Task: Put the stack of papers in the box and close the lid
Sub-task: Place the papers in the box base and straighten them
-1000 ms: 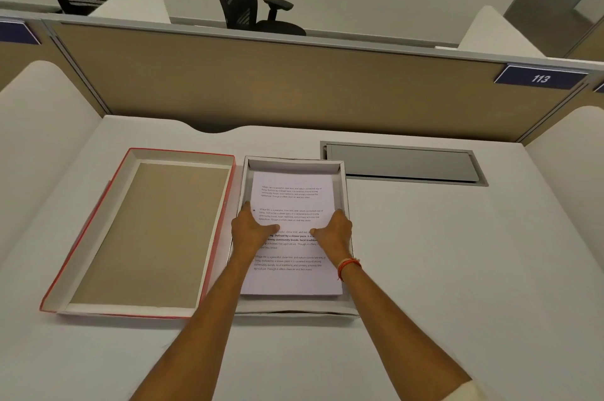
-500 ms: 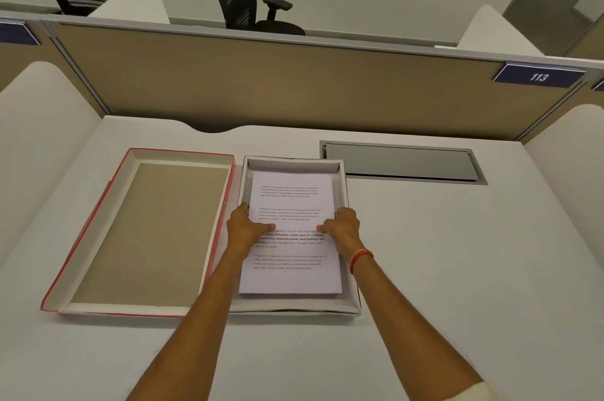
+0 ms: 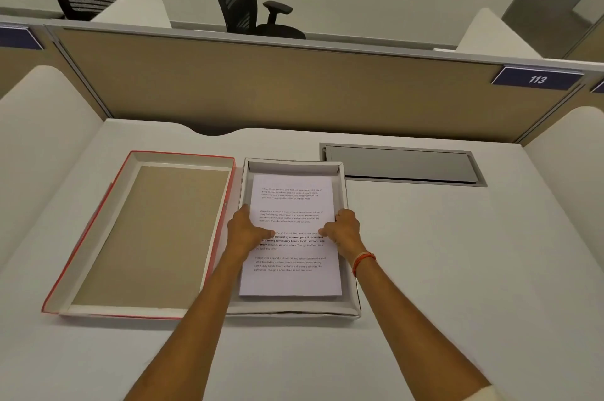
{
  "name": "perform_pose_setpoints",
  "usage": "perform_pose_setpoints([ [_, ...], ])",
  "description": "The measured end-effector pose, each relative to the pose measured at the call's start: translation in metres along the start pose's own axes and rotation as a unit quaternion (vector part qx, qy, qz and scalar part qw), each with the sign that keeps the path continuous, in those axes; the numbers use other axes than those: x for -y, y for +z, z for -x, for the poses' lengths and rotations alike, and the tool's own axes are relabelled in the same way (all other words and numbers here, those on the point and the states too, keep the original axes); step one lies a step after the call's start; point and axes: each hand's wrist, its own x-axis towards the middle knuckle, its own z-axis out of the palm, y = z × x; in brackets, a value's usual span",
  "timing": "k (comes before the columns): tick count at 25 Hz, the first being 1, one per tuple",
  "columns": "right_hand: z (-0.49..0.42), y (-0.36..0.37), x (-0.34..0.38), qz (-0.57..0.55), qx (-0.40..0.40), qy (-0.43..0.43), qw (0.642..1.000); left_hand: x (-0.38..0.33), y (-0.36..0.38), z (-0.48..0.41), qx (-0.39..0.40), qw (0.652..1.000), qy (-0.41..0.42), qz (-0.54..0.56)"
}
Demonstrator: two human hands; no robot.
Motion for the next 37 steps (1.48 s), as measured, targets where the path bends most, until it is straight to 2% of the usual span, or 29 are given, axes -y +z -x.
perform_pose_setpoints([
  [3, -0.008, -0.009, 0.008, 0.042, -0.007, -0.057, 0.997, -0.015, -0.006, 0.019, 0.0, 0.999, 0.024, 0.027],
  [5, -0.017, -0.015, 0.022, 0.053, -0.014, -0.114, 0.992, -0.023, -0.007, 0.042, 0.053, 0.987, -0.038, 0.149],
  [6, -0.022, -0.017, 0.03, 0.052, -0.007, -0.138, 0.989, -0.023, -0.005, 0.055, 0.103, 0.961, -0.099, 0.237],
  [8, -0.033, -0.02, 0.049, 0.069, 0.023, -0.174, 0.982, -0.016, 0.004, 0.08, 0.196, 0.87, -0.245, 0.38],
  [9, -0.038, -0.021, 0.057, 0.091, 0.039, -0.193, 0.976, -0.01, 0.009, 0.091, 0.219, 0.831, -0.298, 0.417],
  [12, -0.056, -0.017, 0.073, 0.165, 0.068, -0.251, 0.951, 0.008, 0.02, 0.106, 0.244, 0.754, -0.348, 0.501],
  [14, -0.065, -0.013, 0.08, 0.197, 0.091, -0.27, 0.938, 0.012, 0.024, 0.109, 0.241, 0.72, -0.355, 0.545],
  [18, -0.08, -0.003, 0.092, 0.257, 0.145, -0.287, 0.911, 0.011, 0.03, 0.099, 0.203, 0.729, -0.381, 0.531],
  [24, -0.097, 0.015, 0.1, 0.34, 0.161, -0.279, 0.883, 0.012, 0.04, 0.091, 0.176, 0.755, -0.388, 0.498],
  [26, -0.104, 0.019, 0.1, 0.353, 0.163, -0.274, 0.88, 0.016, 0.041, 0.089, 0.179, 0.754, -0.397, 0.492],
  [28, -0.111, 0.019, 0.1, 0.354, 0.163, -0.259, 0.884, 0.021, 0.041, 0.087, 0.186, 0.749, -0.403, 0.492],
  [32, -0.123, 0.019, 0.103, 0.29, 0.162, -0.235, 0.914, 0.028, 0.04, 0.081, 0.192, 0.747, -0.407, 0.489],
  [37, -0.129, 0.023, 0.104, 0.282, 0.177, -0.217, 0.918, 0.033, 0.043, 0.076, 0.202, 0.749, -0.414, 0.476],
])
